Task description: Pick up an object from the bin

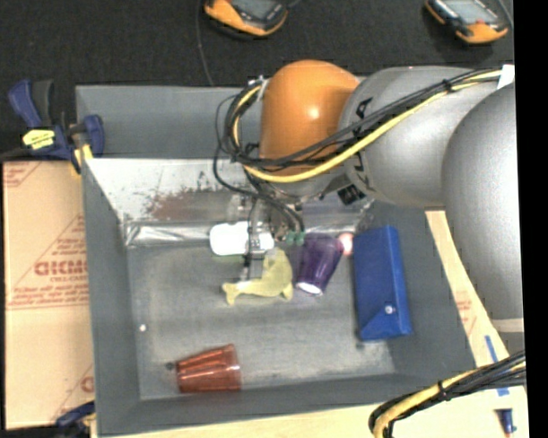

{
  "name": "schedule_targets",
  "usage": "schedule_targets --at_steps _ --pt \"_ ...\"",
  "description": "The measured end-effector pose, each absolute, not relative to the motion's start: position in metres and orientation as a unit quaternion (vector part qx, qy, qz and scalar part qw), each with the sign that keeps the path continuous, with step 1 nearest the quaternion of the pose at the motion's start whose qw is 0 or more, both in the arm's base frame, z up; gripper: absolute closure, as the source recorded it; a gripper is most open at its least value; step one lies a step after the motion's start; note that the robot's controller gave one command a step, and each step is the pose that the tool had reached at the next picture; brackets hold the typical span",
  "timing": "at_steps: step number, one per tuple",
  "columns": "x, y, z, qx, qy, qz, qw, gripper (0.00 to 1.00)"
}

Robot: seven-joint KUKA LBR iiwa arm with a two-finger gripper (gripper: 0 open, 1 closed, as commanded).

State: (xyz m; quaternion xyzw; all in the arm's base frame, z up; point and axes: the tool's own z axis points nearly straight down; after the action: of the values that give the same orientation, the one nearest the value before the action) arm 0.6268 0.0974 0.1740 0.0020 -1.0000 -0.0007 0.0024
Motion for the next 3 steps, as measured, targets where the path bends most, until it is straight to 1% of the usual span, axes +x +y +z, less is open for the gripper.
schedule_targets --at_steps 1,2,3 --pt "0.628 0.097 0.179 0.001 -1.0 -0.001 -0.002 0.0" --pt "0.629 0.061 0.123 0.139 -0.99 0.0 -0.005 0.0" --pt "0.611 0.037 0.116 0.138 -0.99 -0.001 0.0 0.0"
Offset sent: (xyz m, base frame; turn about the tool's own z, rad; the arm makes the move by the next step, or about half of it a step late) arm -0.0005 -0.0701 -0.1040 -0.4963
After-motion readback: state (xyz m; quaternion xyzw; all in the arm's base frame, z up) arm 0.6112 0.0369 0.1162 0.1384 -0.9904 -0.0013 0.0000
